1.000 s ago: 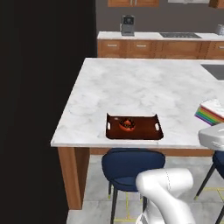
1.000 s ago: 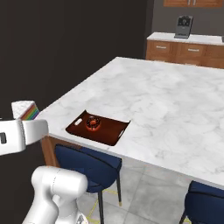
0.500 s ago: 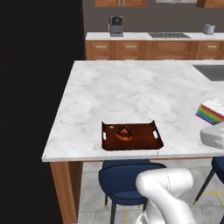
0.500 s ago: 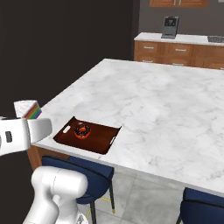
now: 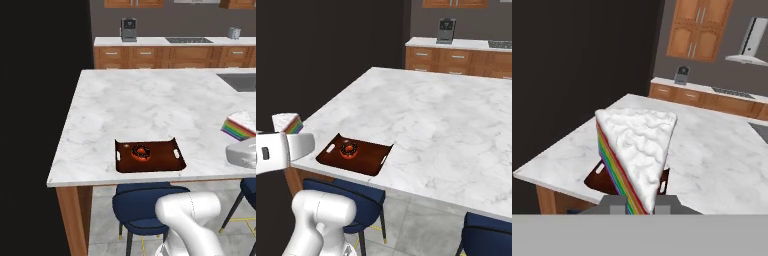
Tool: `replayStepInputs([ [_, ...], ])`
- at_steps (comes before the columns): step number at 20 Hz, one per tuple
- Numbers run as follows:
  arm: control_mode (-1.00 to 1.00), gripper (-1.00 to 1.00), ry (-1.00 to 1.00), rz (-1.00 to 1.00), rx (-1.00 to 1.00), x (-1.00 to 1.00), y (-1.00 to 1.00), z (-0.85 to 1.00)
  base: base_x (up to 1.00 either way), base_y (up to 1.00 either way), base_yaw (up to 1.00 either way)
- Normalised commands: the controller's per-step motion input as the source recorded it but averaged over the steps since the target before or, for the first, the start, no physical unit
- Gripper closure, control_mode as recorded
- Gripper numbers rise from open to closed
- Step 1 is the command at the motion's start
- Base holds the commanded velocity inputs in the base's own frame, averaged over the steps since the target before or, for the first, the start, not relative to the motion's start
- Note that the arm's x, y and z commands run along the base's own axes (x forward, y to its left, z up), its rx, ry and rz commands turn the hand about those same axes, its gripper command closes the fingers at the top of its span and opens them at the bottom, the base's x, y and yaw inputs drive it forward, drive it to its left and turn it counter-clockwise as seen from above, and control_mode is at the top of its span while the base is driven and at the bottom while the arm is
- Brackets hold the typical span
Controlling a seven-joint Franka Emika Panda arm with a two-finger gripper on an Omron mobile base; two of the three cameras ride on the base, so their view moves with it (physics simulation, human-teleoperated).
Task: Take the cake and donut from the fridge and place them on the empty tray on the dining counter.
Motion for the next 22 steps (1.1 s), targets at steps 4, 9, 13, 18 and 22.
replayStepInputs([
  [4, -1.0, 1.0, 0.0, 0.0, 0.0, 0.71, 0.01, -0.01, 0.0, 0.0, 0.0],
  [9, -1.0, 1.0, 0.0, 0.06, 0.0, 0.55, -0.03, -0.08, 0.0, 0.0, 0.0],
  [13, -1.0, 1.0, 0.03, 0.11, 0.0, 0.28, -0.13, -0.09, 0.0, 0.0, 0.0],
  [18, -1.0, 1.0, 0.14, 0.22, 0.0, 0.41, -0.03, -0.39, 0.0, 0.0, 0.0],
  [22, -1.0, 1.0, 0.17, 0.22, 0.0, 0.64, -0.12, -0.23, 0.0, 0.0, 0.0],
])
